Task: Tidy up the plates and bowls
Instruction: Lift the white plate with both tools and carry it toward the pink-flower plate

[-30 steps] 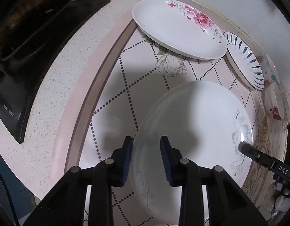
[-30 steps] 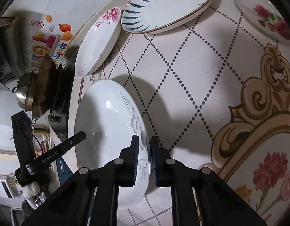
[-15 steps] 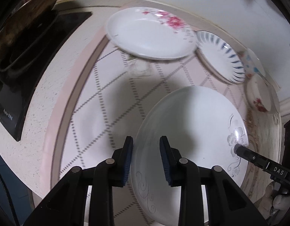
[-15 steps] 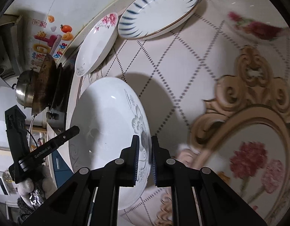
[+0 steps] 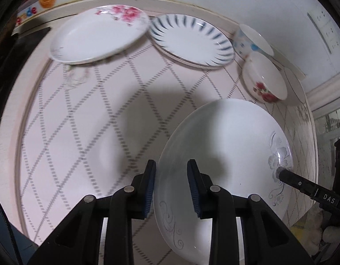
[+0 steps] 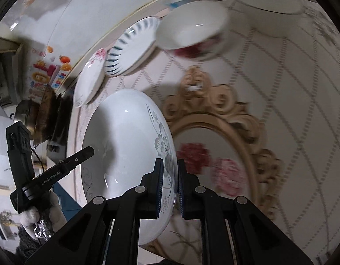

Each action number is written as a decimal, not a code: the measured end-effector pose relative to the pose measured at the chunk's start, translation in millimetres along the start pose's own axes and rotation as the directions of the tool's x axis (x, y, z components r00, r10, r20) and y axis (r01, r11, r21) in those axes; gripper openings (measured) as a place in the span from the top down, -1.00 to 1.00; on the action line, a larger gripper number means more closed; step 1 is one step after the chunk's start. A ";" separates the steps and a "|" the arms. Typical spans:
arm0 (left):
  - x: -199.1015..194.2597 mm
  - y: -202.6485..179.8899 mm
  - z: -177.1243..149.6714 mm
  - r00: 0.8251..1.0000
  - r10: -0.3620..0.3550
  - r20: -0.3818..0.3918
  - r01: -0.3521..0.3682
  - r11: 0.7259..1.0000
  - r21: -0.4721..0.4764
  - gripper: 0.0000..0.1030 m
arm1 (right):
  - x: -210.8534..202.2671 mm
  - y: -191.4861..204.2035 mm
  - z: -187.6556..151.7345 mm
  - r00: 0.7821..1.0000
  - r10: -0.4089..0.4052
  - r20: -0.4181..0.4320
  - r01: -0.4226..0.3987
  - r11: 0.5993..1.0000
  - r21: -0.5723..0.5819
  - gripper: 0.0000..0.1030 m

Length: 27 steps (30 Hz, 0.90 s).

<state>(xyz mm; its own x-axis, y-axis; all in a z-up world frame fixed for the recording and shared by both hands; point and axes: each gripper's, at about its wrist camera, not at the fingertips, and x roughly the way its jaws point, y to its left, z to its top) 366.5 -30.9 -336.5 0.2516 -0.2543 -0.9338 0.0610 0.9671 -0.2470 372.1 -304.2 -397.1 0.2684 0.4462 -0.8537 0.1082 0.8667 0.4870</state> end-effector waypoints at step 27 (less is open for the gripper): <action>37.0 -57.8 6.9 0.992 0.118 -0.035 -0.111 0.983 0.148 0.49 | -1.6 -59.0 -8.4 1.000 0.007 -0.024 -0.004 0.995 0.104 0.74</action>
<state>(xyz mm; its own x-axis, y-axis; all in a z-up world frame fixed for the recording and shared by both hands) 378.9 -96.1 -355.0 0.2234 -0.1388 -0.9648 0.1748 0.9795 -0.1004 357.3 -354.2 -426.0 0.2458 0.4573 -0.8547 0.2061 0.8369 0.5071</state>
